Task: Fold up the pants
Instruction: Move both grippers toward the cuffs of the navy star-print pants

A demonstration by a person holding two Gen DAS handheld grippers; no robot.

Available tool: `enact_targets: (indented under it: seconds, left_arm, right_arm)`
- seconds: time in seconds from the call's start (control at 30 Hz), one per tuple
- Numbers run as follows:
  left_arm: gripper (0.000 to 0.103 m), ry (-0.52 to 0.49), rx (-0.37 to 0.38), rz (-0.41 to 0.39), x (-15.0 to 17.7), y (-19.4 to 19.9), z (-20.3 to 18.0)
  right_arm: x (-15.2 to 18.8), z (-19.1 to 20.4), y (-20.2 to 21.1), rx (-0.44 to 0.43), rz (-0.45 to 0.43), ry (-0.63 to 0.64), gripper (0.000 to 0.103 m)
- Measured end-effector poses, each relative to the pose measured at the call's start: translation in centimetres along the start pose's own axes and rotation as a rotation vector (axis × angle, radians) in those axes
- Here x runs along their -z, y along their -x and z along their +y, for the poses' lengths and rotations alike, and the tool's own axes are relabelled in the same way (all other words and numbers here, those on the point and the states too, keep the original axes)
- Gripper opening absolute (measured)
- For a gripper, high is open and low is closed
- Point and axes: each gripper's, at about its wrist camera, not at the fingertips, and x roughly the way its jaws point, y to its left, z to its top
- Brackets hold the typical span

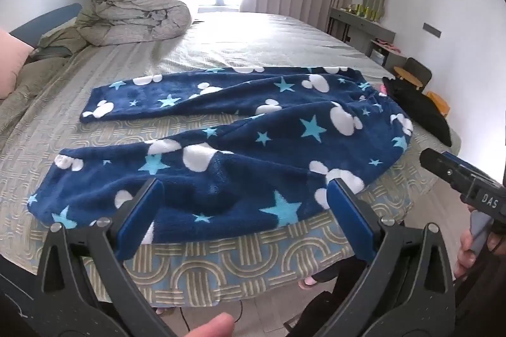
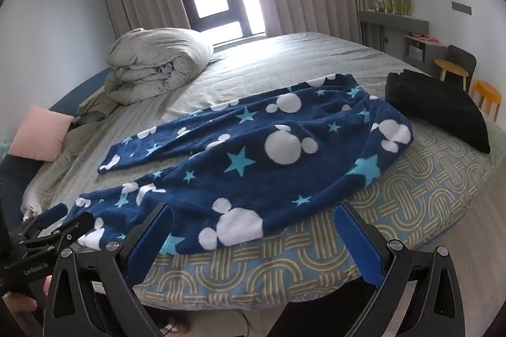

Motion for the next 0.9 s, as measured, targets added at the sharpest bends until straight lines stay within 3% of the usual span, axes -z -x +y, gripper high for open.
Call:
enact_targets:
  seconds: [0.47, 0.67, 0.9]
  left_arm:
    - [0.102, -0.010, 0.055, -0.006, 0.2, 0.5, -0.1]
    - [0.102, 0.027, 0.152, 0.002, 0.4, 0.5, 0.1]
    - [0.102, 0.012, 0.150, -0.075, 0.4, 1.7, -0.2]
  right_arm:
    - [0.0, 0.1, 0.0, -0.017, 0.004, -0.003, 0.103]
    - [0.3, 0.2, -0.1, -0.004, 0.005, -0.002, 0.103]
    - [0.4, 0.1, -0.1, 0.023, -0.002, 0.003, 0.103]
